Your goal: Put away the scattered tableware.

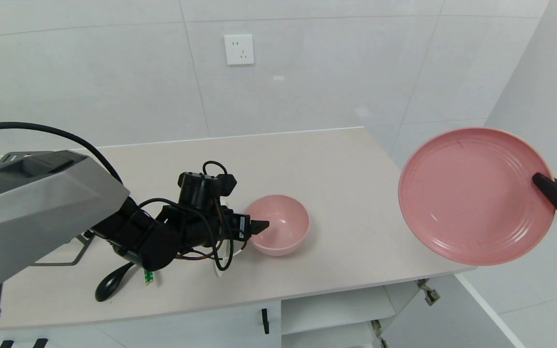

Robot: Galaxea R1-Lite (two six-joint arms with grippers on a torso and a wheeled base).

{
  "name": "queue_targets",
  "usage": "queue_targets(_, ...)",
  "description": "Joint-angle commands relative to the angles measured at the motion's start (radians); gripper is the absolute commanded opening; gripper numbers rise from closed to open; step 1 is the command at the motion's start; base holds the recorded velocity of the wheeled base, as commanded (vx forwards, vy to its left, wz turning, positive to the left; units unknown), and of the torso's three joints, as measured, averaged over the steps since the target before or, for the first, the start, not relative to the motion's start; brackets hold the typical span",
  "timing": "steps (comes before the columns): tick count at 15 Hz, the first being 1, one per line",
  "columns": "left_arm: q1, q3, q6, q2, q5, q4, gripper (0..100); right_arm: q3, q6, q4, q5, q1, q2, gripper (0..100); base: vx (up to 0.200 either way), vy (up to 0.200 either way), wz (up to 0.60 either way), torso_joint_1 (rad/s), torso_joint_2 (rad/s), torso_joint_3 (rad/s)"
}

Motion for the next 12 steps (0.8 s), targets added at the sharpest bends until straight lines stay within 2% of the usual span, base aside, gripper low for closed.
queue_targets(1,-0.008,-0.001,0.0,0.024,0.0,-0.005,100,0.0,0.0,0.0,0.0,0.0,0.0,0,0.0,0.0,0.0,0.0,0.0,0.0)
queue_targets(3,-0.013,0.007,0.006,0.047,0.003,-0.01,100,-0.002,0.0,0.0,0.0,0.0,-0.001,0,0.0,0.0,0.0,0.0,0.0,0.0)
queue_targets(4,-0.019,0.005,0.006,0.047,0.003,-0.011,0,-0.002,0.0,0.0,0.0,-0.001,-0.001,0,0.0,0.0,0.0,0.0,0.0,0.0)
queue_targets(6,-0.025,0.002,0.006,0.04,0.003,-0.016,0,-0.002,0.0,0.0,0.0,-0.003,-0.001,0,0.0,0.0,0.0,0.0,0.0,0.0)
queue_targets(12,-0.025,0.044,0.015,-0.124,0.003,-0.185,0,-0.002,0.0,0.0,0.0,-0.003,-0.003,0,0.0,0.0,0.0,0.0,0.0,0.0)
